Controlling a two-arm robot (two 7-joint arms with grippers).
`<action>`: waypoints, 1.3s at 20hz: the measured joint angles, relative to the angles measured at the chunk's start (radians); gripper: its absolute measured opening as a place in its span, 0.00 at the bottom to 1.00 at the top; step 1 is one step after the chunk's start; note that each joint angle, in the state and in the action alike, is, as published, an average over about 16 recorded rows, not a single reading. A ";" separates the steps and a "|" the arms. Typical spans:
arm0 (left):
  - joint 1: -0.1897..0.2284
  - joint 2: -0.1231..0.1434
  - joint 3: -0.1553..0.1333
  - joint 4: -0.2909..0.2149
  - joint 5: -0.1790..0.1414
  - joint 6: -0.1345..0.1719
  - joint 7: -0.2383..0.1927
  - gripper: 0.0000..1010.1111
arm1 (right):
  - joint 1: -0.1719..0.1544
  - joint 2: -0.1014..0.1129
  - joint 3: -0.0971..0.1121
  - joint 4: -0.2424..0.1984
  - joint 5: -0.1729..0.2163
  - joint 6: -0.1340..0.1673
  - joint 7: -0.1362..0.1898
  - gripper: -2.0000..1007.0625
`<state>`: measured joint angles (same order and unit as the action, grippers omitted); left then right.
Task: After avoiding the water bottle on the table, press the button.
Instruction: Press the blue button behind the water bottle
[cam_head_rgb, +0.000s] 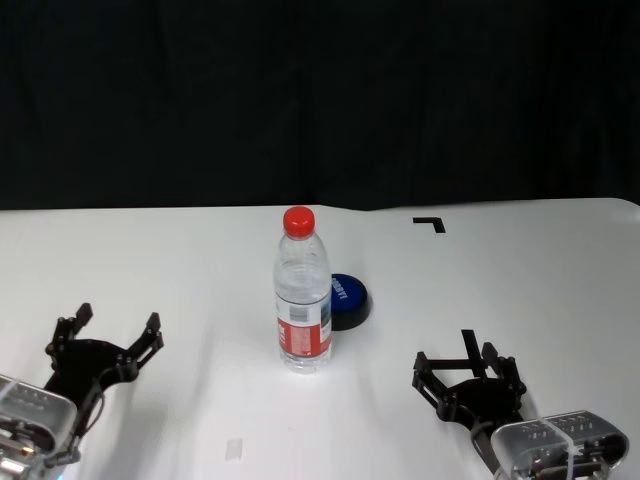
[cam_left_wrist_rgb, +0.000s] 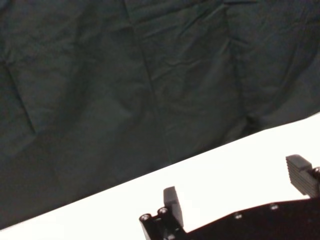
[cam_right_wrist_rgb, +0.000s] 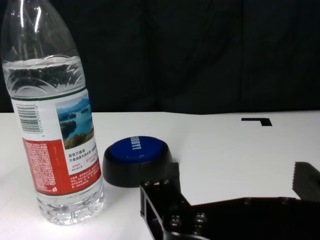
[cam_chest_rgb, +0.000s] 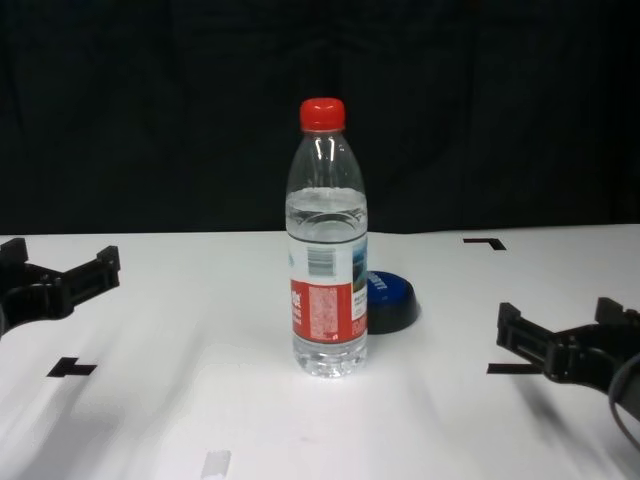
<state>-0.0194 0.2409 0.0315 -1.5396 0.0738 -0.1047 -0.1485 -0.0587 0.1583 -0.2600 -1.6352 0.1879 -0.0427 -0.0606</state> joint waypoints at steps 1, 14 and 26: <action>0.000 0.000 0.000 0.000 0.000 0.000 0.000 1.00 | 0.000 0.000 0.000 0.000 0.000 0.000 0.000 1.00; -0.002 0.001 0.001 0.001 0.002 0.003 -0.002 1.00 | 0.000 0.000 0.000 0.000 0.000 0.000 0.000 1.00; -0.001 0.002 0.001 0.000 0.000 0.002 -0.003 1.00 | 0.003 -0.008 0.009 0.003 -0.004 0.002 0.007 1.00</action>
<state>-0.0202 0.2430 0.0323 -1.5393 0.0740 -0.1028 -0.1518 -0.0560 0.1500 -0.2510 -1.6326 0.1842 -0.0405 -0.0534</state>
